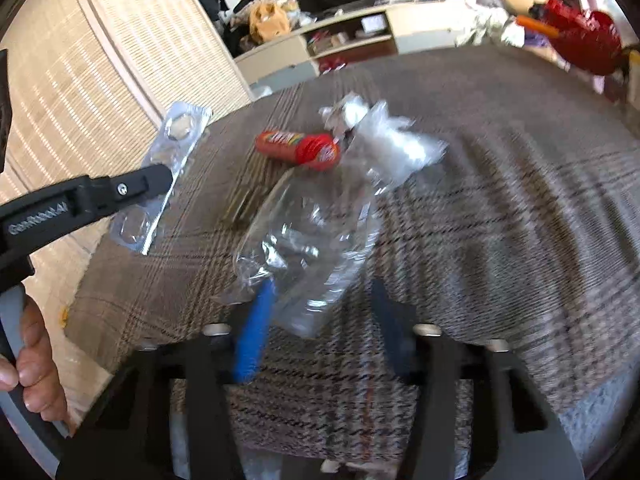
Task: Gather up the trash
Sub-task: 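Grasp the clear plastic bag with the right tool while the left tool holds the blister pack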
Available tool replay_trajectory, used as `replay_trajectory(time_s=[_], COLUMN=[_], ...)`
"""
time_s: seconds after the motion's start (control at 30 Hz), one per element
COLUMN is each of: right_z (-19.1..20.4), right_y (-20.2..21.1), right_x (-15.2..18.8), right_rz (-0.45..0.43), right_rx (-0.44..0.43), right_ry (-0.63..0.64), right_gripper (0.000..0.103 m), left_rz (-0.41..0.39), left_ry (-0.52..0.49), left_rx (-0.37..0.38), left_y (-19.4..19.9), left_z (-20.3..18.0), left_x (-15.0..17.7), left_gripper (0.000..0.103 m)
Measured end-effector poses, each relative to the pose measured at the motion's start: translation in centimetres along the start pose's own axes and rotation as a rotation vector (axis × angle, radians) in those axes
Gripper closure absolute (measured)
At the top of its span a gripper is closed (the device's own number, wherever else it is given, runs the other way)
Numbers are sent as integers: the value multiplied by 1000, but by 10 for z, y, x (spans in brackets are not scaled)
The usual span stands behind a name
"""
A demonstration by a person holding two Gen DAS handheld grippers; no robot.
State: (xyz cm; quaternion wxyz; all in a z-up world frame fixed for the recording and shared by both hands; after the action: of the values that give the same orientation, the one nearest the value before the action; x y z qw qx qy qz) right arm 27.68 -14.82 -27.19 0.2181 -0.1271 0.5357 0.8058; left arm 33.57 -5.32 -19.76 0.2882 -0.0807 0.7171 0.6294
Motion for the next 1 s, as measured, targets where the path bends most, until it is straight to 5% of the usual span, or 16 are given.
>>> replay_trajectory(time_s=[0.23, 0.73, 1.0], right_z=[-2, -20, -42], right_y=[37, 134, 124], right_x=[11, 72, 136], right_rz=[-41, -89, 14], right_rx=[15, 116, 130], right_ry=[20, 51, 31], right_gripper=[92, 93, 93], left_rz=[-13, 7, 49], left_ry=[2, 6, -19], left_rx=[-11, 19, 30], left_y=[21, 79, 88], left_z=[-3, -39, -58], left_x=[16, 116, 185], left_gripper=[80, 80, 80])
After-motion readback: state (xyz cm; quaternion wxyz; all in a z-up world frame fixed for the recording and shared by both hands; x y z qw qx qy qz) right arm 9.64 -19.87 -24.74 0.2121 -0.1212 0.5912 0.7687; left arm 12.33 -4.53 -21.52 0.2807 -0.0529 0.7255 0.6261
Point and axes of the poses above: each gripper's, at about its wrist camera, not at the fingertips, and y roughly against the way its jaws point, z to its left, x to its underside, the point moved 8 cm from there along -y, roughly the way its jaws point, and after that the axes turned 11 degrees about z, right-handed, at the moved point
